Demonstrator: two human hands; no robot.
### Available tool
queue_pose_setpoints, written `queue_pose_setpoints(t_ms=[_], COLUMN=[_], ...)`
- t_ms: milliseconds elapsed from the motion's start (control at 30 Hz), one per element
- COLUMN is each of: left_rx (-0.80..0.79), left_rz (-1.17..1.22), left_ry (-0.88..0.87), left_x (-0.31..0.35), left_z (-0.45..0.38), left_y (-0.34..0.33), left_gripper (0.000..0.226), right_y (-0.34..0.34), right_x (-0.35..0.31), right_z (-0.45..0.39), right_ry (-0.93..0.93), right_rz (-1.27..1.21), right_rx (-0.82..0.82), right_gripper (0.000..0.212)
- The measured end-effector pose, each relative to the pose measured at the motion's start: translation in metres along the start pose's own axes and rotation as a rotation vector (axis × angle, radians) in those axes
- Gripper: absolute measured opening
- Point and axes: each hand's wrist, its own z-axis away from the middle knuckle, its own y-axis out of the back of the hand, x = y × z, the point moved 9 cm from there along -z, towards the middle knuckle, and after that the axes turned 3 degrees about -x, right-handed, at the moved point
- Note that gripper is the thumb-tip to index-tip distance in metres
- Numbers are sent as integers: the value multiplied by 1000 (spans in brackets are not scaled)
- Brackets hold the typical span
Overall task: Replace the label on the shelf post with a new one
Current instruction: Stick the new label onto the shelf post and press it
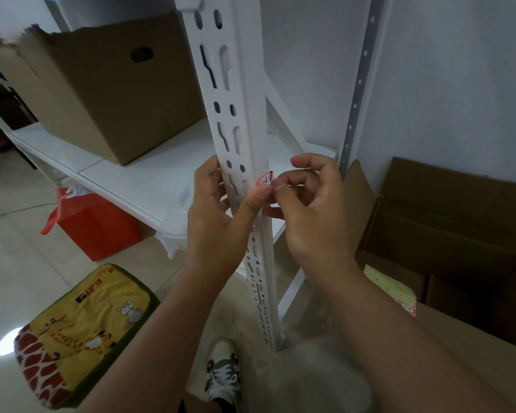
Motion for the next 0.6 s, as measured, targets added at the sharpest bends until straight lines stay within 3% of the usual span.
queue_pose_setpoints(t_ms=[200, 600], left_rx=[19, 98], left_rz=[33, -156], left_ry=[8, -82], left_x=[-2, 7], left_z=[1, 3], left_y=[0, -2], left_gripper=[64, 52], right_y=[0, 2], right_x=[0, 5], right_z=[0, 1], right_ry=[20, 35], right_rz=[20, 83], right_rx=[30, 39], right_gripper=[29, 27])
